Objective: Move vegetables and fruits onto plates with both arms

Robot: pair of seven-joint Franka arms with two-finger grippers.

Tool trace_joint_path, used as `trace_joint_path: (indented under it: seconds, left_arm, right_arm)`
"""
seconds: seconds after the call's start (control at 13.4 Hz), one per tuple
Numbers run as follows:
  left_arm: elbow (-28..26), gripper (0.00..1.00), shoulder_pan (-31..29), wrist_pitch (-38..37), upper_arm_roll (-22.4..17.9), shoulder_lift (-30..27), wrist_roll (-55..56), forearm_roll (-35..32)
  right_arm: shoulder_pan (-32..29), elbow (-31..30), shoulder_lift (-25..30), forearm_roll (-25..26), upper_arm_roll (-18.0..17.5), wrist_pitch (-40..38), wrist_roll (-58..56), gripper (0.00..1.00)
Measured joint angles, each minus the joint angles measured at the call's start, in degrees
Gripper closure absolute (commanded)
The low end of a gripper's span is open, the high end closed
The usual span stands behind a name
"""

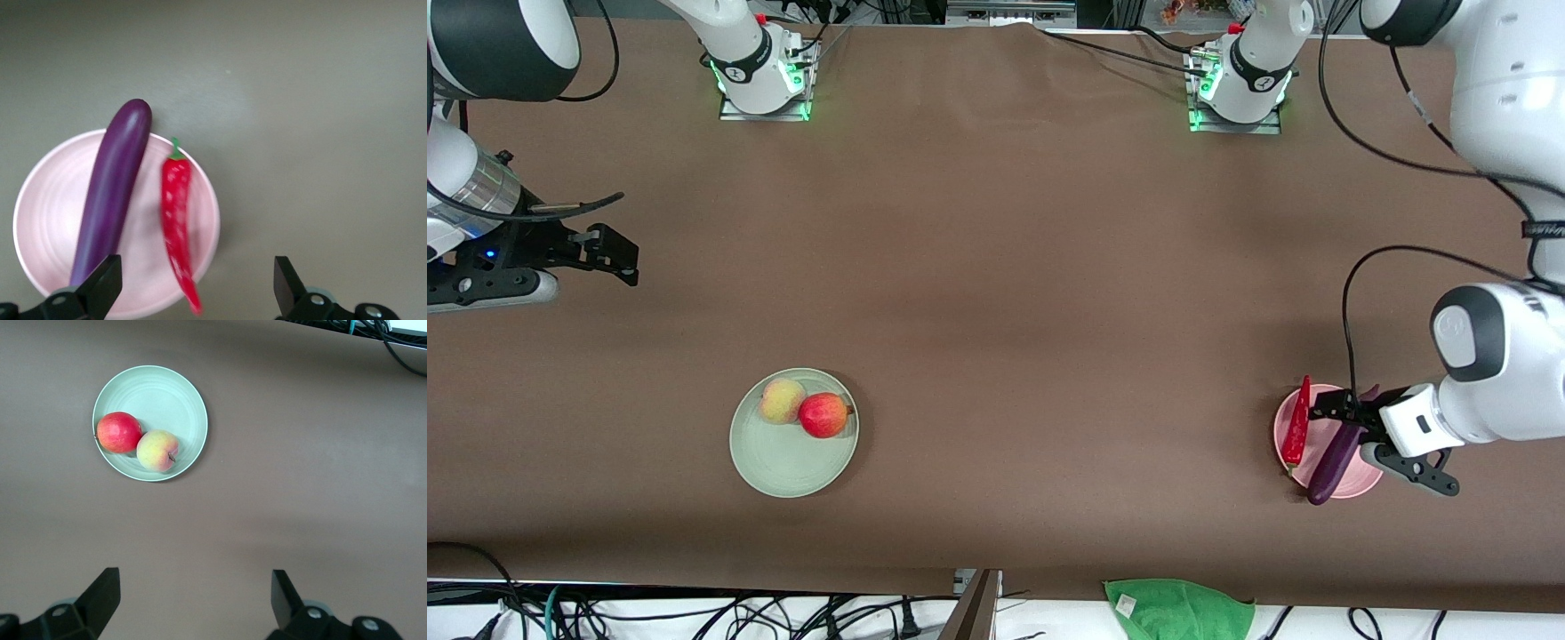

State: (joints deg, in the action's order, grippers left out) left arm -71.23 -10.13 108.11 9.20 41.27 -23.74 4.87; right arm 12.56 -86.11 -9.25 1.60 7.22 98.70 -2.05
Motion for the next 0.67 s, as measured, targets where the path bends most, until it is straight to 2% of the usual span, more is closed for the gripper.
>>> trace_joint_path:
  seconds: [0.3, 0.52, 0.67]
  left_arm:
    - [-0.1, 0.0, 1.2, -10.3, -0.1, -9.4, 8.7, -3.3]
    - [-1.1, 0.0, 1.5, -11.5, -0.3, -15.9, 9.8, -4.6]
    - [-3.5, 0.0, 1.6, -12.1, -0.4, -21.1, 9.9, -5.9]
  right_arm:
    - [0.0, 0.0, 0.0, 0.0, 0.0, 0.0, 0.0, 0.0]
    - [0.0, 0.0, -0.1, 0.0, 0.0, 0.0, 0.0, 0.0]
    - [0.0, 0.0, -0.1, 0.0, 0.0, 0.0, 0.0, 0.0]
